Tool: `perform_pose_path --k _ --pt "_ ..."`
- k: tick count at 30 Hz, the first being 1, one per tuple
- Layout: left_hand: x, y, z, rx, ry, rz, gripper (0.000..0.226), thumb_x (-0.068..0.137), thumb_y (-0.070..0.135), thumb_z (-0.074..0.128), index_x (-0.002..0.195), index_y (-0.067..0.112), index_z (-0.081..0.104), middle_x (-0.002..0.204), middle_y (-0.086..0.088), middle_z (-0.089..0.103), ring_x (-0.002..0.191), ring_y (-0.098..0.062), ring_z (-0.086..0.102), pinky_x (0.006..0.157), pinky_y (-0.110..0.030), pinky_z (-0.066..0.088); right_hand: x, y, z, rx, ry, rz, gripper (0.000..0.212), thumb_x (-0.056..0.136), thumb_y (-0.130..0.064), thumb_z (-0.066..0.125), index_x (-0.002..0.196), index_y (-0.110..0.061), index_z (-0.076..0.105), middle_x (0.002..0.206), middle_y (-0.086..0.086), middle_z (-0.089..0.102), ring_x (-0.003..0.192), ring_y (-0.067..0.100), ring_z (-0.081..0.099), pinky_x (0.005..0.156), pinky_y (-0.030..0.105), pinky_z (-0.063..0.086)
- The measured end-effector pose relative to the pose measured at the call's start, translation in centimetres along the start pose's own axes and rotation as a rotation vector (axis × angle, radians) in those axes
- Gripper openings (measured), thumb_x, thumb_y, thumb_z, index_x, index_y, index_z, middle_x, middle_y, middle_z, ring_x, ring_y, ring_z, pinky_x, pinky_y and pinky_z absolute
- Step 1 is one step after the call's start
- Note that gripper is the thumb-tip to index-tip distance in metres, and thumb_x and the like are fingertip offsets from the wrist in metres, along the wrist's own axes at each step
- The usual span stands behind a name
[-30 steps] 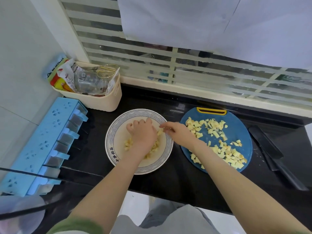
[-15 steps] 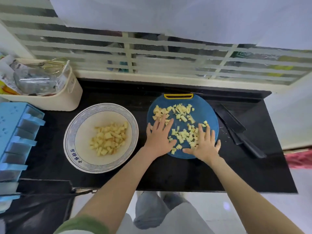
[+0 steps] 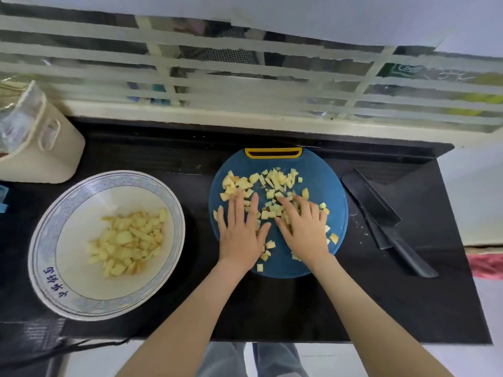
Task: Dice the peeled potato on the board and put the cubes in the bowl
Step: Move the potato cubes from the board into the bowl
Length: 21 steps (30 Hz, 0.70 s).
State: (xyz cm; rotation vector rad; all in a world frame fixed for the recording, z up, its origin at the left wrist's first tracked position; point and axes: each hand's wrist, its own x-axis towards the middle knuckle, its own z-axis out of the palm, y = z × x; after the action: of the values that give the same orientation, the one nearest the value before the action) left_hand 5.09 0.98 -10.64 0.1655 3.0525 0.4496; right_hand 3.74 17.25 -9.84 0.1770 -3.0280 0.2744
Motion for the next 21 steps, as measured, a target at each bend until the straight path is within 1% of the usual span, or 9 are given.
perform_pose_path --k 3,6,8,11,13,14,16,18,21 --pt "1.6 0.9 0.0 -0.052 -0.012 -0.025 0.065 0.094 0.048 0.028 0.152 0.02 0.014 0.159 -0.014 0.006 0.145 -0.031 0.007 0.115 -0.052 0.007 0.8 -0.2 -0.1 0.046 0.058 0.043 0.043 0.091 -0.045 0.048 0.116 -0.013 0.061 0.103 0.011 0.06 0.089 0.03 0.056 0.074 0.041 0.048" --pt "2.4 1.6 -0.1 -0.08 -0.025 -0.02 0.063 0.093 0.045 0.029 0.15 0.02 0.018 0.159 -0.014 0.007 0.145 -0.031 0.011 0.114 -0.051 0.007 1.5 -0.3 -0.2 0.035 0.053 0.033 0.03 0.086 -0.028 0.066 0.103 -0.004 0.06 0.088 0.015 0.058 0.074 0.031 0.058 0.059 0.037 0.05" --pt "2.6 1.9 -0.4 -0.083 -0.051 -0.012 0.062 0.094 0.047 0.025 0.15 0.02 0.022 0.16 -0.012 0.005 0.146 -0.029 0.012 0.114 -0.05 0.004 2.4 -0.5 -0.6 0.004 0.008 0.018 0.025 0.079 -0.016 0.073 0.094 -0.003 0.057 0.075 0.013 0.056 0.058 0.029 0.058 0.043 0.031 0.044" --pt "2.6 2.3 -1.3 -0.107 -0.046 -0.057 0.061 0.096 0.049 0.022 0.146 0.017 0.033 0.159 -0.011 0.01 0.145 -0.026 0.016 0.114 -0.052 0.009 3.5 -0.5 -1.4 -0.039 -0.007 -0.005 0.039 0.066 -0.008 0.082 0.084 -0.006 0.047 0.06 0.007 0.052 0.038 0.021 0.052 0.031 0.021 0.029" --pt "2.7 2.5 -2.4 -0.133 0.006 -0.099 0.053 0.097 0.041 0.033 0.142 0.015 0.04 0.156 -0.013 0.019 0.141 -0.027 0.024 0.112 -0.053 0.019 4.0 -0.4 -2.3 -0.021 -0.037 0.003 0.043 0.063 -0.002 0.085 0.078 -0.007 0.045 0.056 0.007 0.05 0.033 0.021 0.047 0.03 0.02 0.024" --pt "2.8 2.4 -3.3 -0.151 0.043 -0.116 0.047 0.096 0.032 0.043 0.14 0.014 0.043 0.155 -0.015 0.023 0.139 -0.029 0.03 0.109 -0.053 0.025 4.2 -0.7 -3.0 0.027 -0.063 0.039 0.037 0.068 -0.001 0.083 0.077 -0.005 0.047 0.058 0.008 0.051 0.035 0.023 0.047 0.032 0.021 0.023" --pt "3.1 2.0 -5.0 -0.192 0.115 -0.152 0.048 0.088 0.013 0.058 0.135 0.012 0.049 0.15 -0.019 0.031 0.131 -0.034 0.04 0.103 -0.053 0.032 4.7 -1.8 -4.1 0.197 -0.107 0.178 0.016 0.091 -0.008 0.063 0.083 -0.004 0.049 0.069 0.008 0.054 0.051 0.025 0.049 0.044 0.026 0.03" --pt "3.3 1.2 -7.0 -0.223 0.194 -0.191 0.054 0.08 0.0 0.061 0.133 0.009 0.052 0.147 -0.021 0.036 0.125 -0.037 0.044 0.1 -0.054 0.034 5.1 -3.7 -5.3 0.43 -0.133 0.242 0.018 0.1 -0.015 0.046 0.084 -0.007 0.046 0.069 0.0 0.048 0.057 0.019 0.046 0.056 0.028 0.033" --pt "3.4 -1.5 -10.4 -0.277 0.3 -0.301 0.053 0.079 -0.008 0.054 0.13 0.008 0.054 0.145 -0.021 0.037 0.125 -0.039 0.042 0.099 -0.054 0.031 6.0 -9.0 -7.2 0.614 -0.13 0.132 0.02 0.101 -0.014 0.046 0.082 -0.006 0.048 0.065 0.004 0.049 0.054 0.013 0.042 0.053 0.028 0.034"
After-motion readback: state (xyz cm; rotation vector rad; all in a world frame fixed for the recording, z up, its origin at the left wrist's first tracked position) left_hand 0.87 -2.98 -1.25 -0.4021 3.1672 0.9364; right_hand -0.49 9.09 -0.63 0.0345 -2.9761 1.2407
